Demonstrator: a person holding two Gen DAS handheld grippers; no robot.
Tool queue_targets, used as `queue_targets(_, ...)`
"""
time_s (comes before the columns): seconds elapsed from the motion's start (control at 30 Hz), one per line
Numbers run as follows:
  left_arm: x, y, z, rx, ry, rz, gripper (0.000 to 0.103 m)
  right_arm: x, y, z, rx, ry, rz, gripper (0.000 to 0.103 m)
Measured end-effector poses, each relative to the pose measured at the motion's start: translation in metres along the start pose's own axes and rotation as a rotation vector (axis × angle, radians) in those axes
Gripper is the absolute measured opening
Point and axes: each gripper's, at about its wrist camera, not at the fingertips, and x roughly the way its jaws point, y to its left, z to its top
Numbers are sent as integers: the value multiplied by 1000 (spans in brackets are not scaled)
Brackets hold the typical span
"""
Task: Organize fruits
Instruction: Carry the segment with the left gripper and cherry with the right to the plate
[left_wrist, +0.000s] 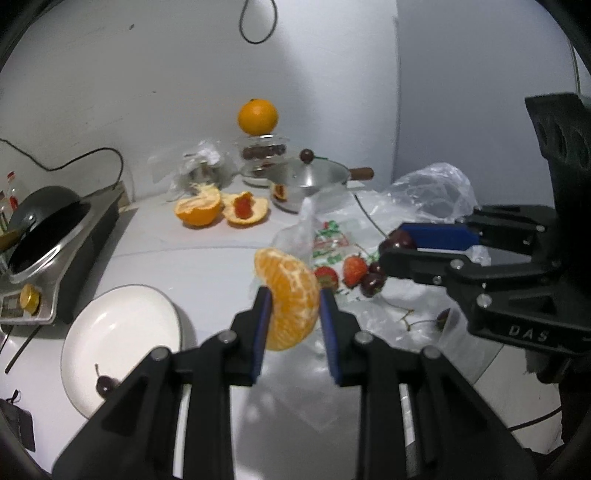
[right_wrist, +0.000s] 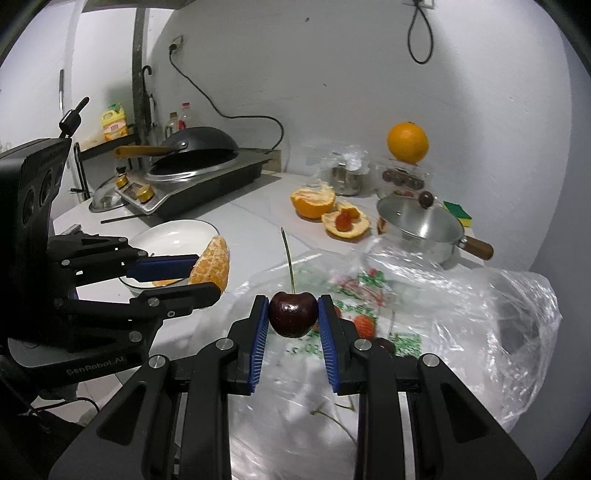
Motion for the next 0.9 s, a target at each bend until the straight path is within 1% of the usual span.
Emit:
queue_targets(0.5, -30, 69, -27, -81, -29, 41, 27, 28, 63, 25, -72, 22, 44, 29)
queue_targets(0.9, -42, 123, -47, -152, -38, 83, 27, 65, 113, 46, -131, 45, 98, 29)
